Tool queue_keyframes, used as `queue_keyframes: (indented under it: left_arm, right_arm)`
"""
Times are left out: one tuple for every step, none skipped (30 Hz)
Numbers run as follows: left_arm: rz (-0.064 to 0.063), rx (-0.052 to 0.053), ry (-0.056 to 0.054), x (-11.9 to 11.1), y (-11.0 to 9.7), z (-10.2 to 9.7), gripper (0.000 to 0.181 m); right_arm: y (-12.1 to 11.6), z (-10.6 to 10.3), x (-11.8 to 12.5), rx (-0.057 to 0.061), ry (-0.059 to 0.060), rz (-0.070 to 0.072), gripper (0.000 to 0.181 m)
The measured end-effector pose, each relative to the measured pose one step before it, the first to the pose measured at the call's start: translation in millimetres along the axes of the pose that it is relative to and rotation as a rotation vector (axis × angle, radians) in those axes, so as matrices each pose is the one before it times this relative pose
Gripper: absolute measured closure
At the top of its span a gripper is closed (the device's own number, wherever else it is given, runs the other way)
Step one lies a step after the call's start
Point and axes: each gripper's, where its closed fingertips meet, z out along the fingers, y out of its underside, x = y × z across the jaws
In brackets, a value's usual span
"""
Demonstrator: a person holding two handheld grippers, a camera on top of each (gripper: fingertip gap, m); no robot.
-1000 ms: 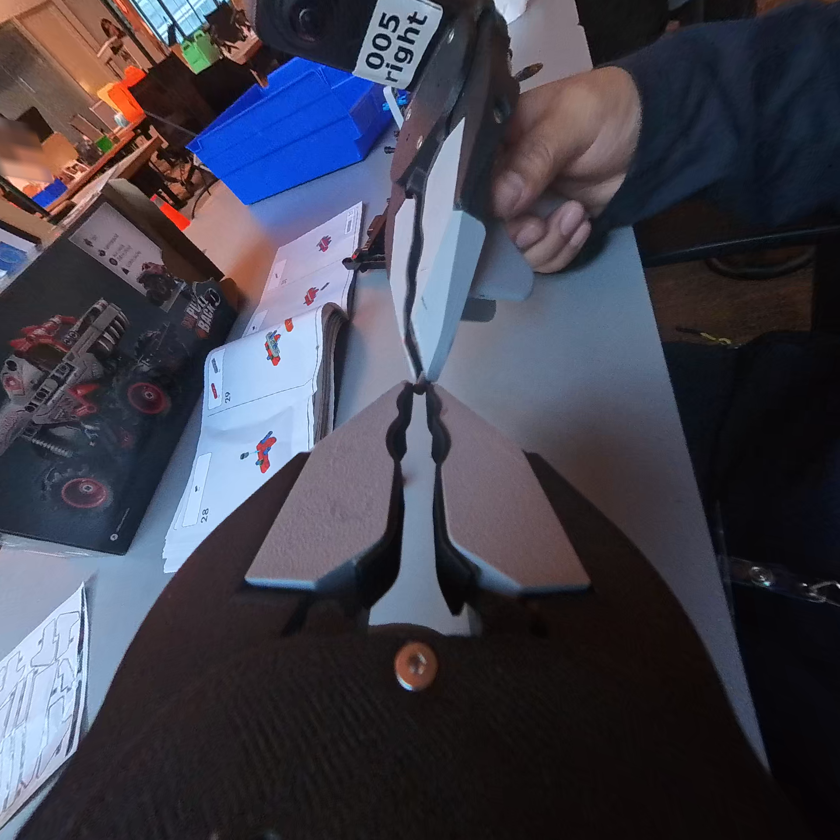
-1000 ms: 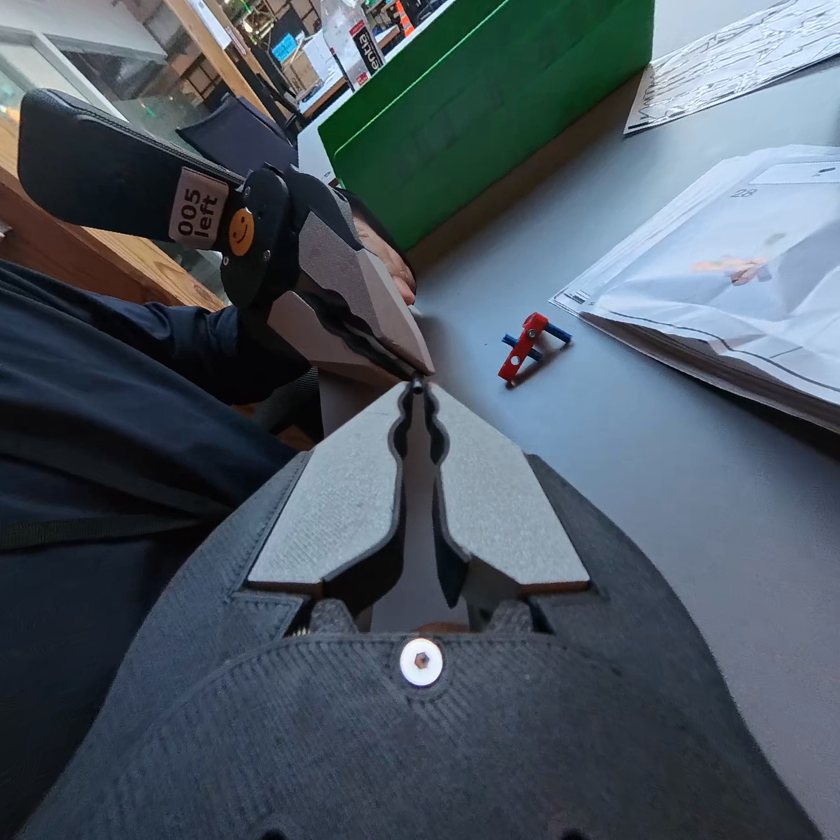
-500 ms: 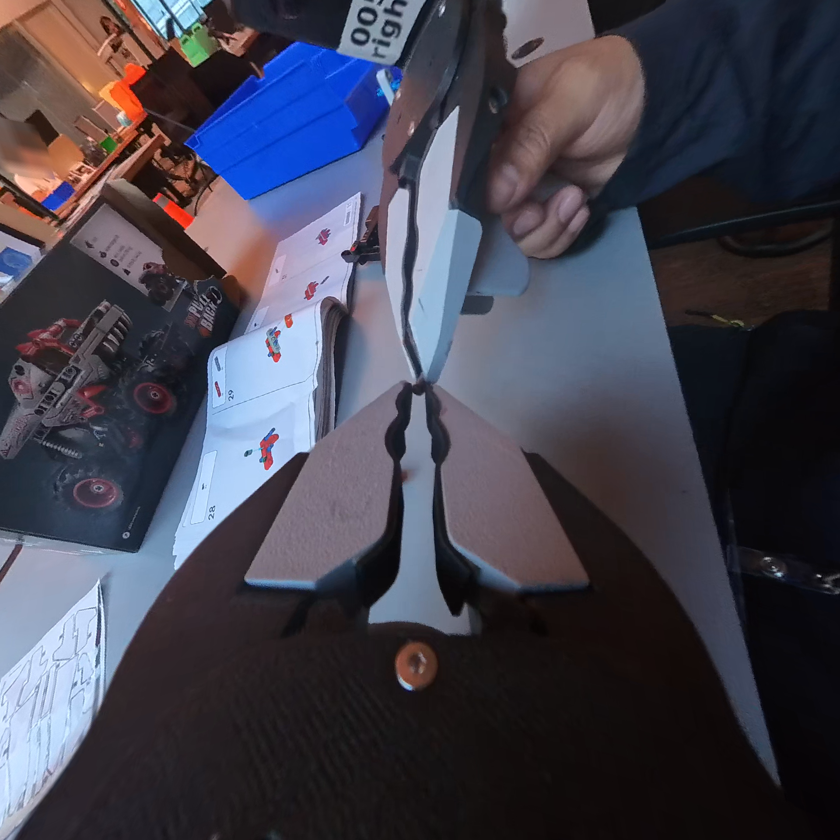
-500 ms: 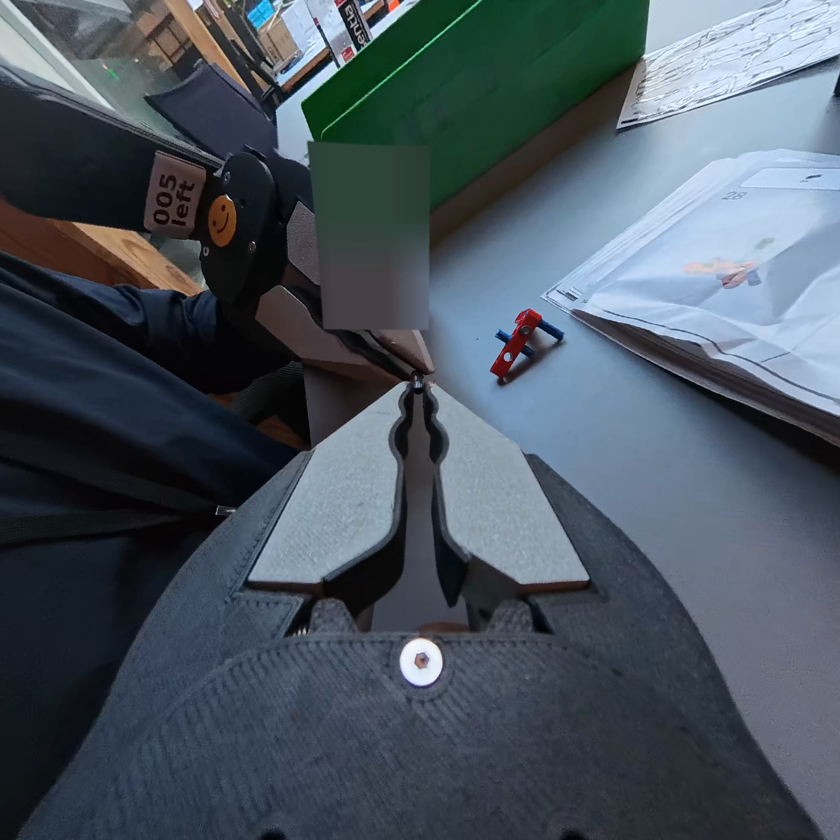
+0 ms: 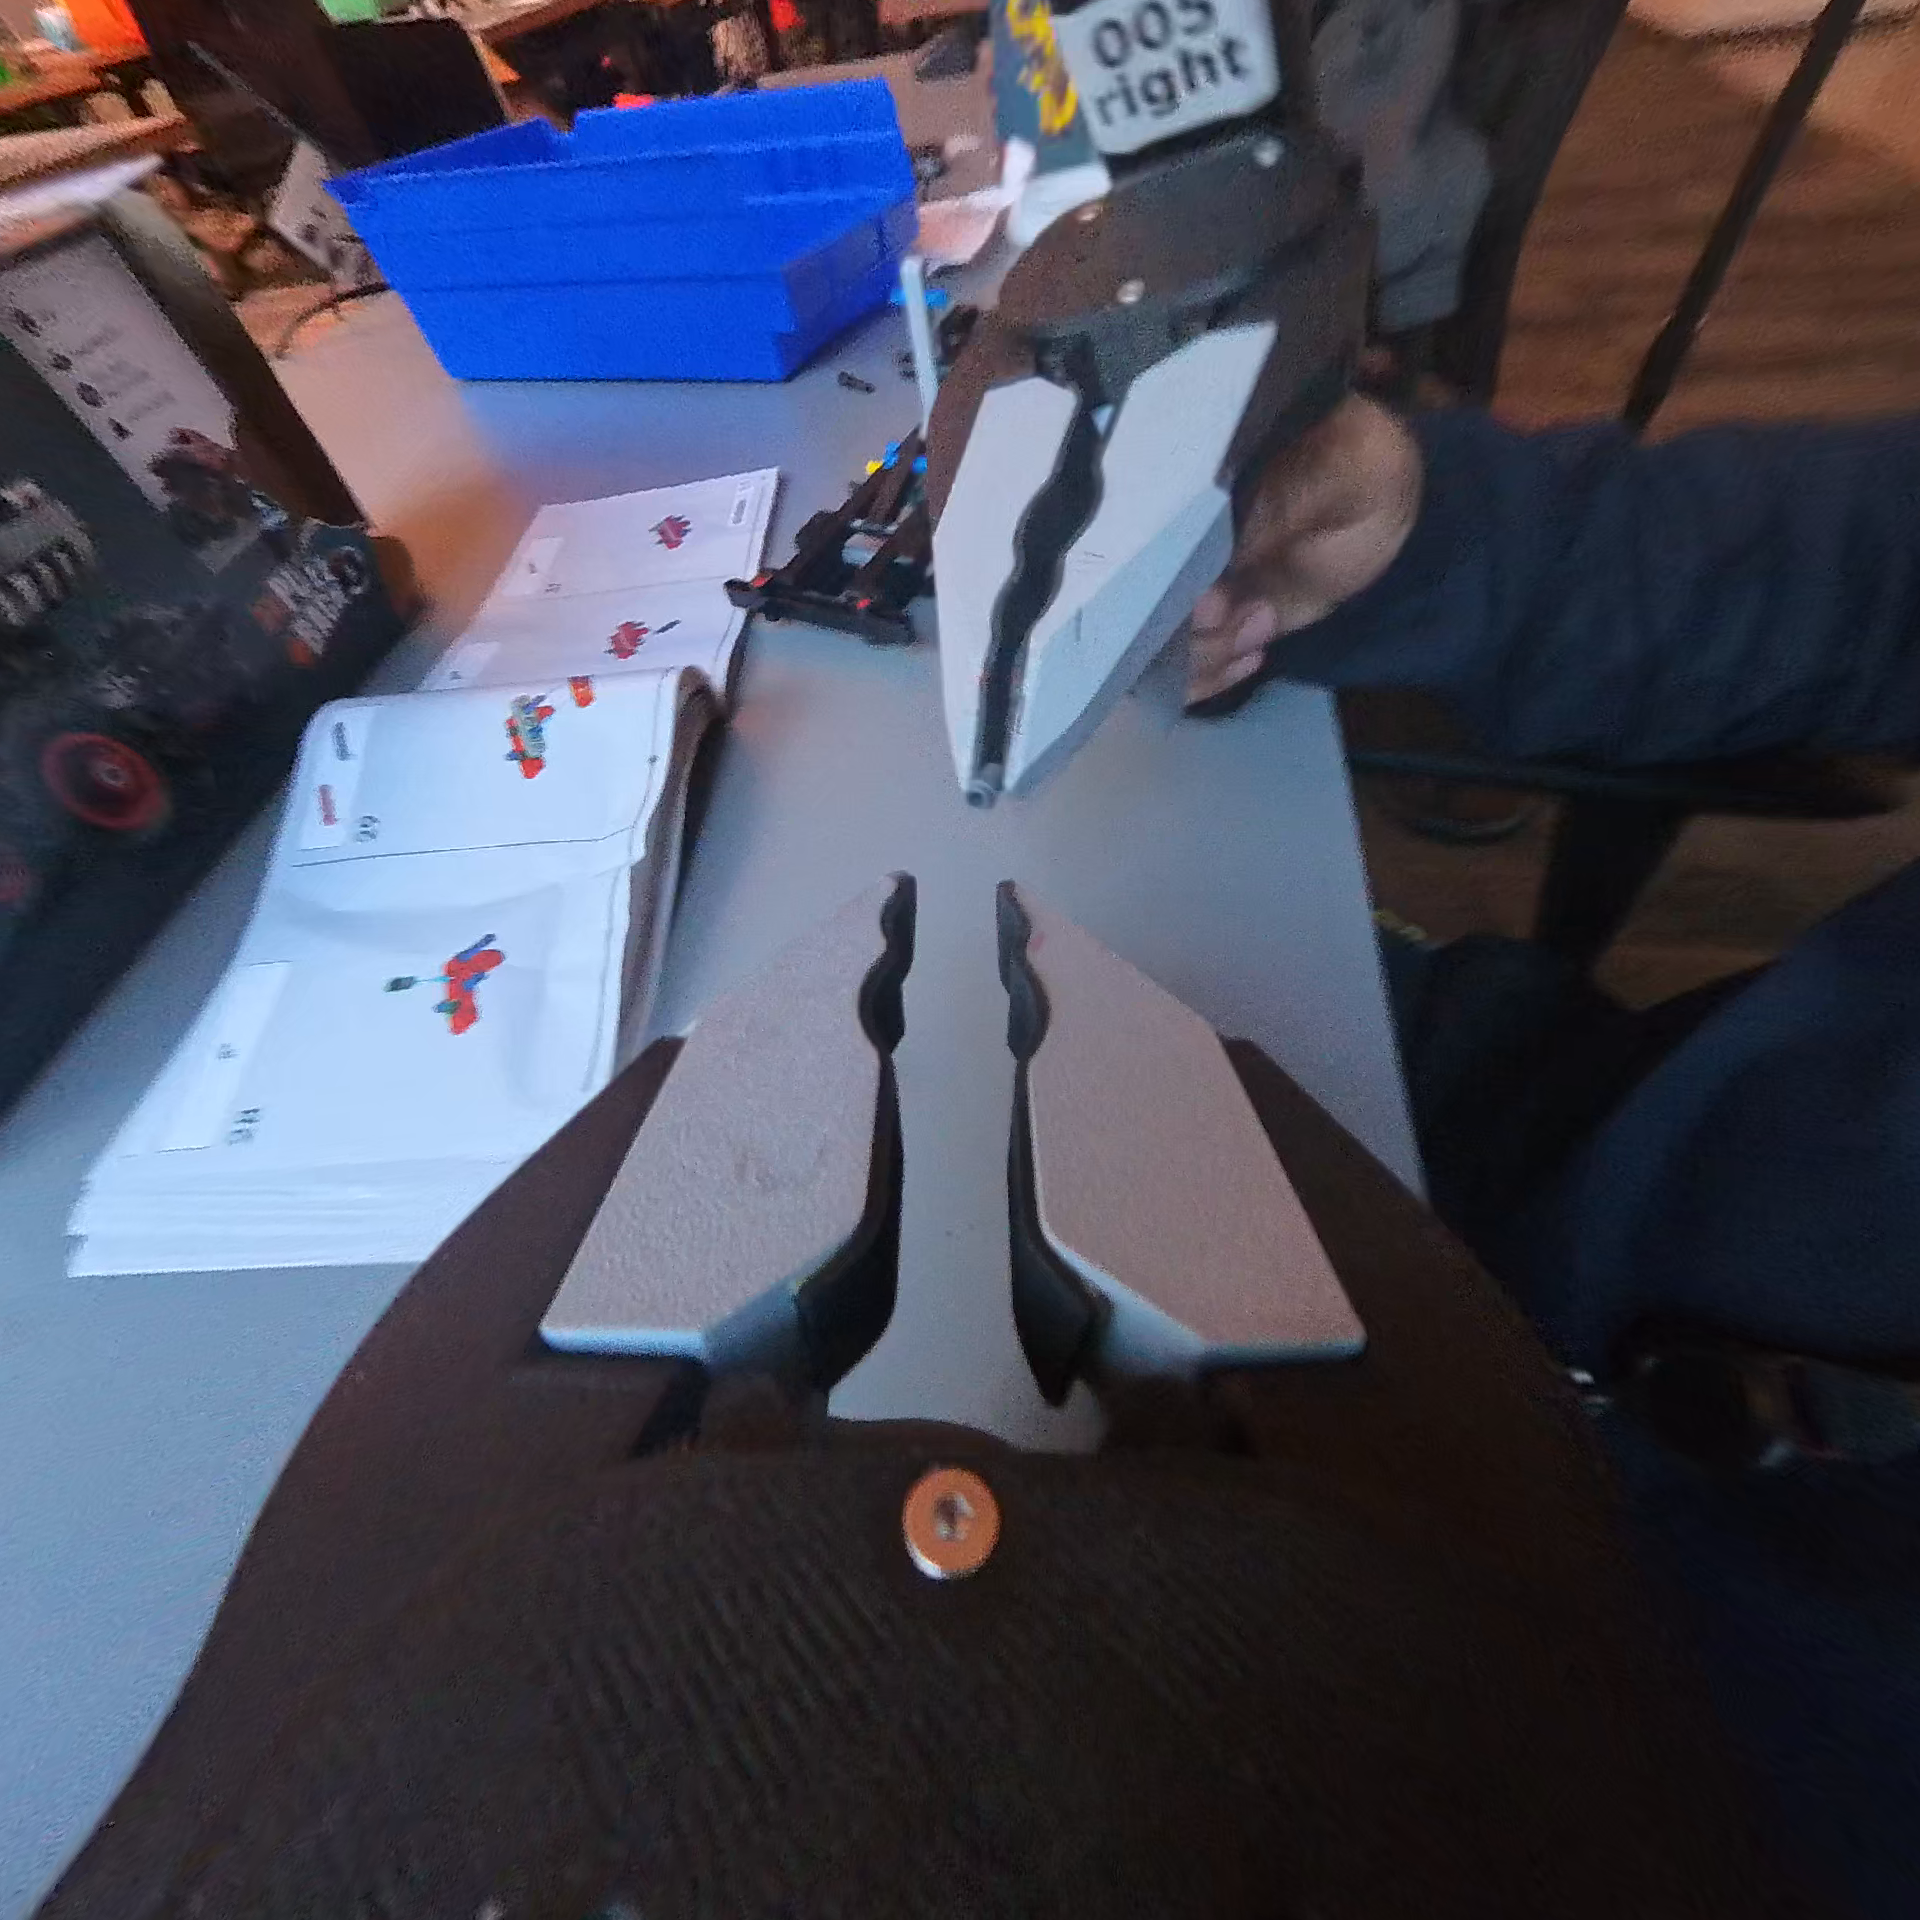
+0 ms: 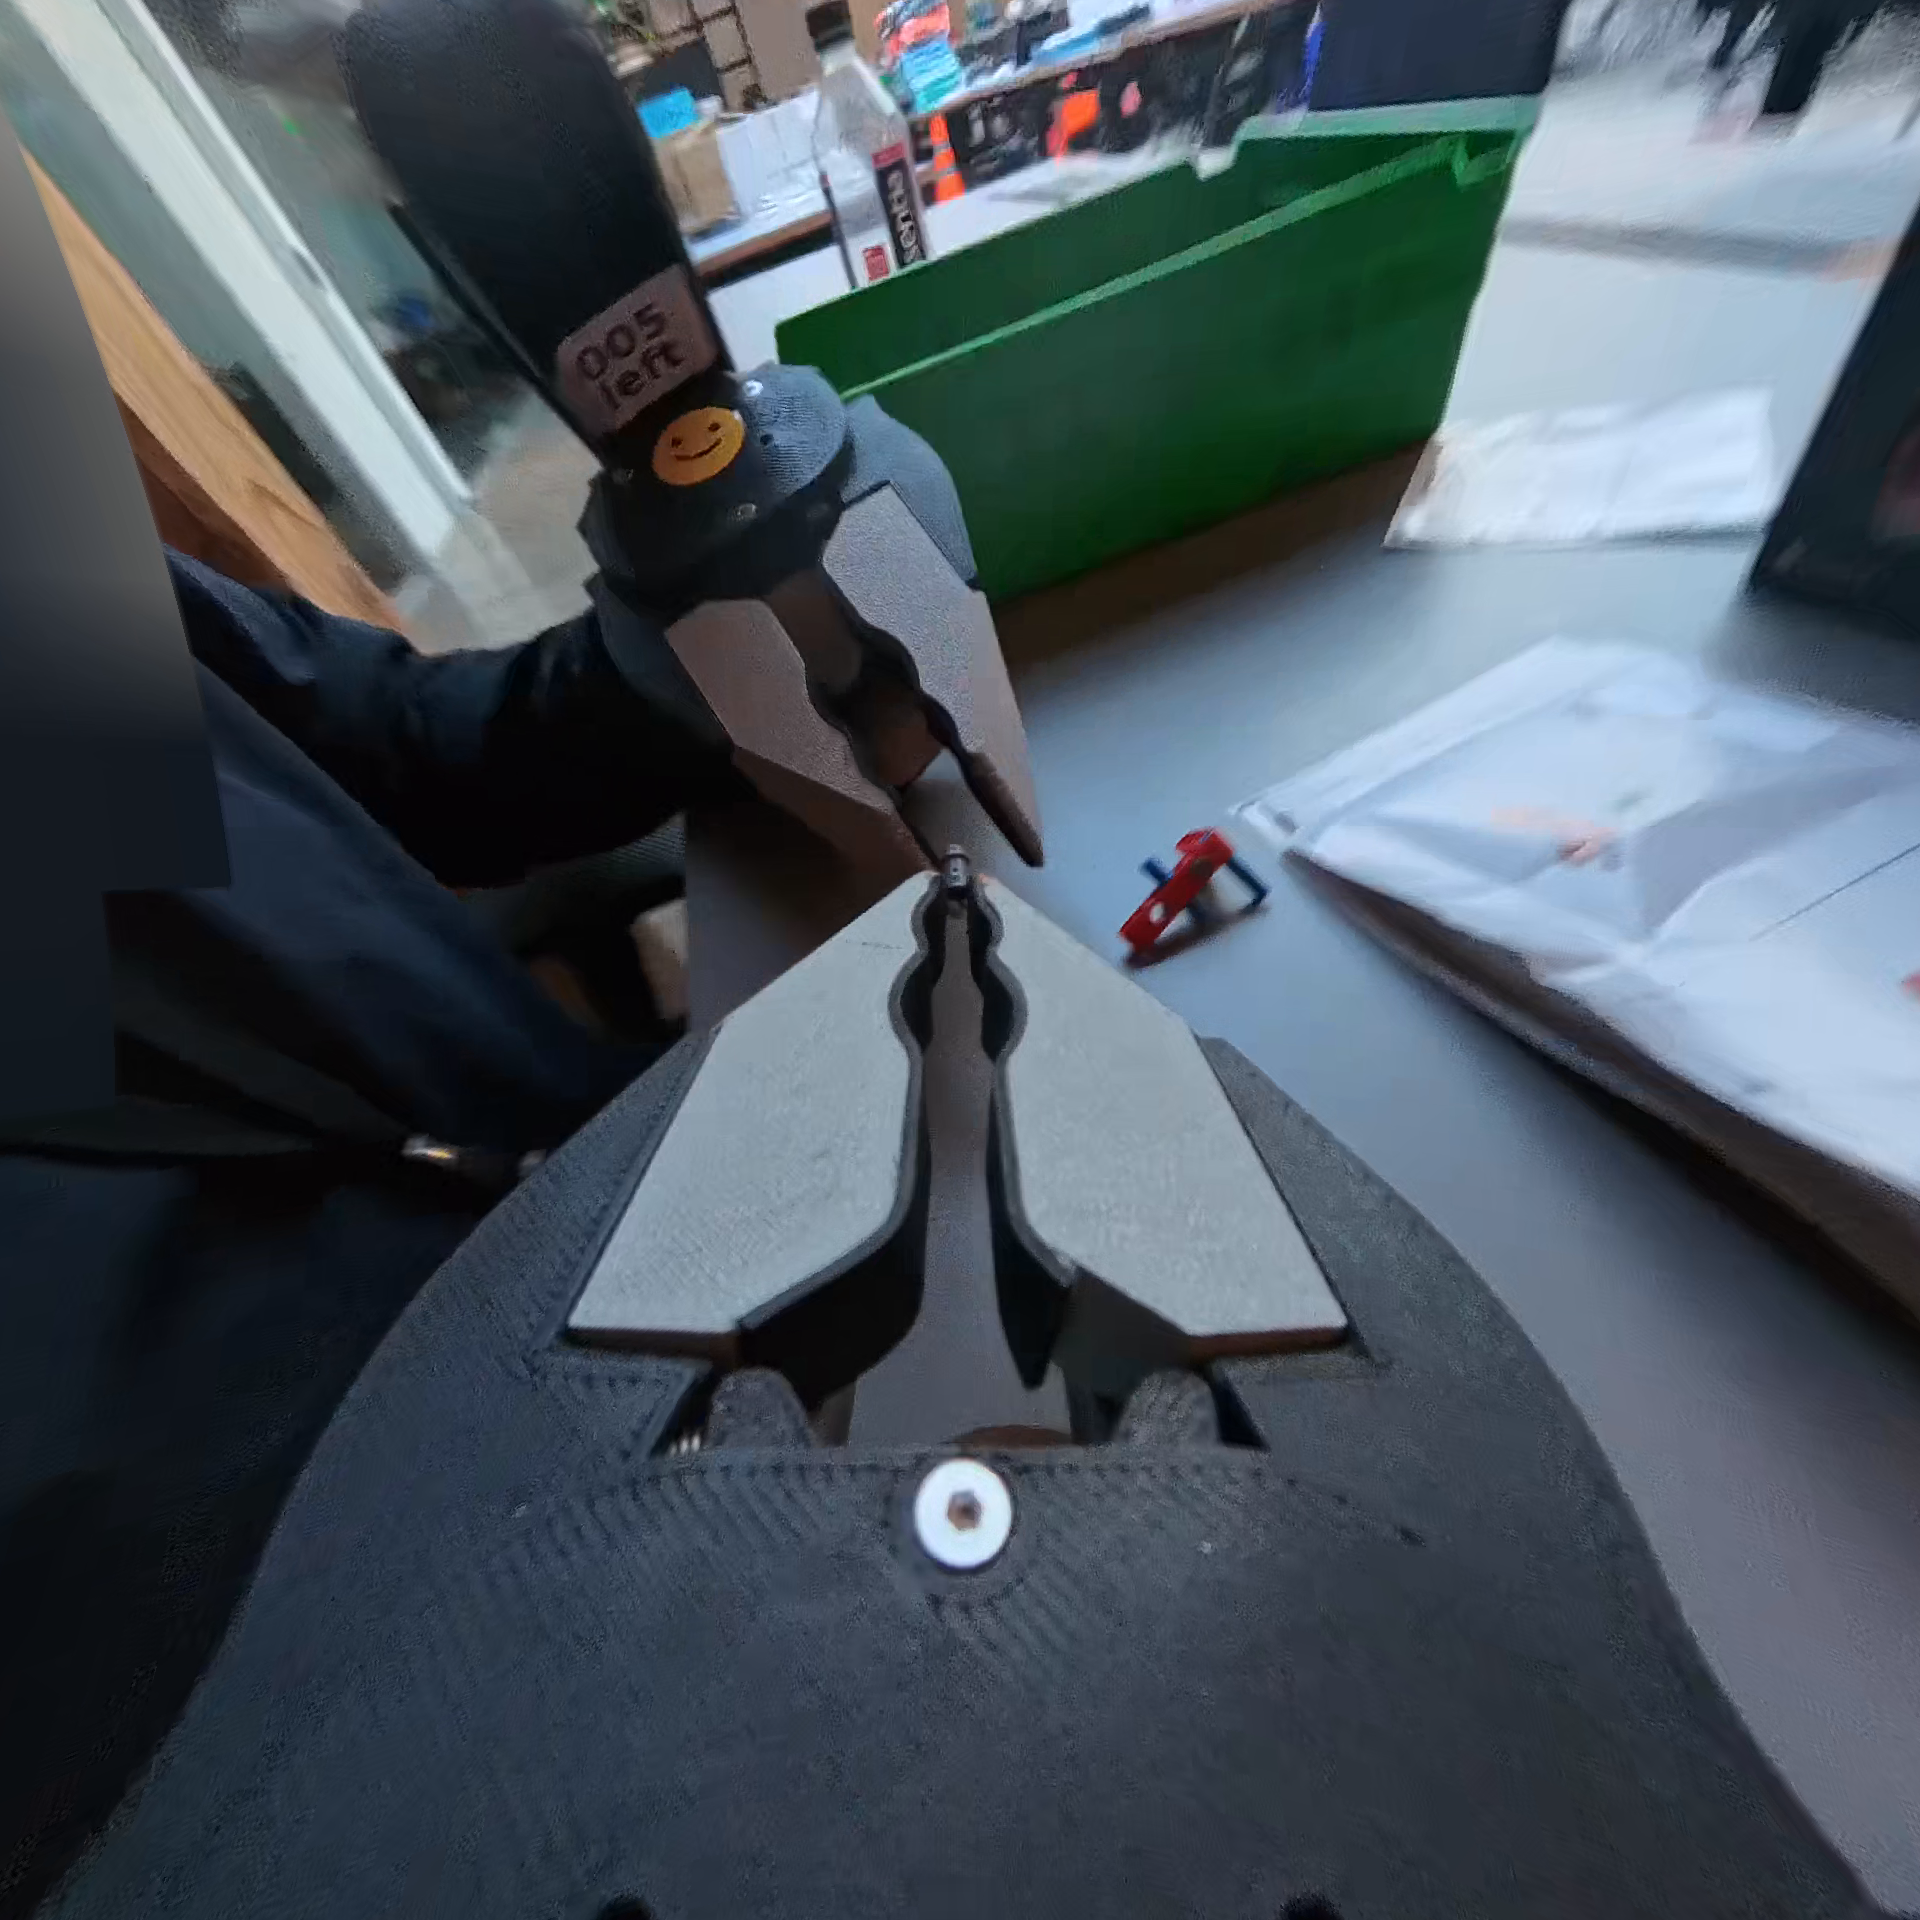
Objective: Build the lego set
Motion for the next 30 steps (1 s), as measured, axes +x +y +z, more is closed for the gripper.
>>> queue_keyframes:
  left_arm:
    - [-0.0429, 0.0167, 0.0488, 5.13, -2.13, -0.93, 0.169]
    - [-0.0467, 0.0052, 0.0622, 6.97, -0.93, -0.28, 0.167]
    - [-0.0467, 0.0083, 0.0428, 3.98, -1.4, 0.01, 0.166]
    - [-0.0363, 0.0119, 0.0218, 1.31, -1.59, -0.28, 0.164]
    - [-0.024, 0.012, 0.0126, 0.12, -1.58, -0.97, 0.164]
    - [-0.0192, 0.0164, 0.0078, -0.42, -2.34, -1.31, 0.164]
    - [-0.0197, 0.0202, 0.0082, -0.01, -2.89, -1.5, 0.164]
    - [-0.0223, 0.0179, 0.013, 0.49, -2.66, -1.31, 0.164]
    - [-0.0241, 0.0139, 0.0151, 0.79, -1.97, -1.05, 0.164]
    - [-0.0227, 0.0099, 0.0141, 0.53, -1.45, -0.77, 0.164]
    - [-0.0205, 0.0067, 0.0128, 0.56, -0.9, -0.41, 0.164]
    - [-0.0179, 0.0079, 0.0192, 1.81, -1.17, -0.44, 0.164]
    - [-0.0168, 0.0116, 0.0237, 2.77, -1.68, -0.42, 0.164]
    - [-0.0161, 0.0108, 0.0179, 1.89, -1.54, -0.34, 0.164]
    - [-0.0143, 0.0058, 0.0088, 0.28, -0.81, -0.27, 0.165]
    - [-0.0109, -0.0006, 0.0001, -0.92, 0.27, 0.06, 0.166]
    - [-0.0061, -0.0047, -0.0051, -1.47, 0.97, 0.13, 0.166]
    - [-0.0003, -0.0052, -0.007, -1.52, 0.93, 0.28, 0.168]
    - [0.0048, -0.0015, -0.0091, -1.28, 0.4, 0.24, 0.171]
    - [0.0065, 0.0, -0.0018, 0.05, 0.17, 0.15, 0.174]
    - [0.0037, 0.0008, 0.0067, 1.37, 0.04, 0.13, 0.176]
    - [-0.0009, -0.0002, 0.0004, 0.03, 0.15, 0.3, 0.176]
    - [-0.003, -0.0023, 0.0024, 0.18, 0.33, 0.24, 0.176]
    - [-0.0032, -0.0003, 0.0021, 0.04, 0.05, 0.09, 0.177]
    - [0.0011, 0.0016, -0.0044, -0.83, -0.32, -0.28, 0.178]
    - [0.0058, 0.0001, -0.0099, -1.6, 0.0, -0.28, 0.178]
    - [0.009, -0.0026, -0.0202, -2.83, 0.46, -0.08, 0.178]
    - [0.0167, -0.0083, -0.0302, -4.04, 1.24, 0.28, 0.178]
    - [0.025, -0.0135, -0.0346, -4.01, 1.76, 0.41, 0.178]
    - [0.025, -0.0137, -0.0324, -3.55, 1.52, 0.35, 0.179]
  right_arm:
    - [-4.31, -1.95, -0.52, 0.0186, 0.0573, -0.104, 0.181]
    - [-4.49, -2.16, -0.29, 0.0154, 0.0649, -0.1166, 0.18]
    - [-4.02, -1.83, 0.12, 0.0064, 0.0676, -0.1158, 0.181]
    - [-2.99, -1.1, 0.0, -0.0026, 0.0576, -0.0998, 0.181]
    - [-1.52, -0.17, -0.66, -0.0115, 0.0411, -0.0747, 0.181]
    - [-0.57, 0.52, -1.37, -0.0123, 0.0273, -0.0571, 0.18]
    - [-0.5, 0.41, -2.03, -0.0057, 0.0174, -0.0465, 0.181]
    - [-0.46, 0.18, -1.88, -0.0009, 0.0144, -0.0372, 0.181]
    - [-0.54, -0.12, -1.02, 0.0029, 0.0144, -0.031, 0.181]
    - [-0.48, -0.19, -0.83, 0.0038, 0.0121, -0.0276, 0.181]
    - [0.35, 0.22, -0.62, -0.0021, 0.0103, -0.0241, 0.181]
    - [1.18, 0.43, -0.26, -0.0092, 0.011, -0.0234, 0.181]
    - [1.48, 0.51, -0.67, -0.0116, 0.0091, -0.0266, 0.181]
    - [1.6, 0.69, -0.87, -0.0121, 0.0089, -0.0272, 0.181]
    - [1.2, 0.7, -1.32, -0.0097, 0.0064, -0.0232, 0.181]
    - [0.18, 0.52, -1.25, -0.0042, 0.0059, -0.0168, 0.181]
    - [-0.77, 0.3, -0.8, 0.0013, 0.0088, -0.0132, 0.181]
    - [-1.22, 0.22, -0.41, 0.0031, 0.0095, -0.0117, 0.181]
    - [-0.99, 0.22, -0.47, 0.001, 0.005, -0.0091, 0.181]
    - [-0.6, 0.37, -0.09, -0.0012, 0.0046, -0.0062, 0.181]
    - [-0.06, 0.3, 0.15, -0.0027, 0.0031, -0.005, 0.181]
    - [-0.13, 0.29, -0.42, -0.0012, -0.0015, -0.0043, 0.181]
    - [-0.37, 0.22, -0.36, 0.0006, 0.0001, -0.0025, 0.181]
    - [-0.11, 0.33, -0.44, -0.0008, 0.0, -0.0021, 0.181]
    - [0.41, 0.58, -0.47, -0.0032, -0.0005, -0.0025, 0.181]
    - [1.04, 0.98, -0.04, -0.0066, 0.003, -0.0032, 0.181]
    - [2.03, 1.57, 0.62, -0.0123, 0.0066, -0.0032, 0.181]
    - [3.14, 2.26, 0.58, -0.0198, 0.0074, -0.0016, 0.181]
    - [3.65, 2.72, 0.21, -0.023, 0.007, -0.0032, 0.18]
    - [3.43, 2.73, -0.36, -0.021, 0.0075, -0.009, 0.18]
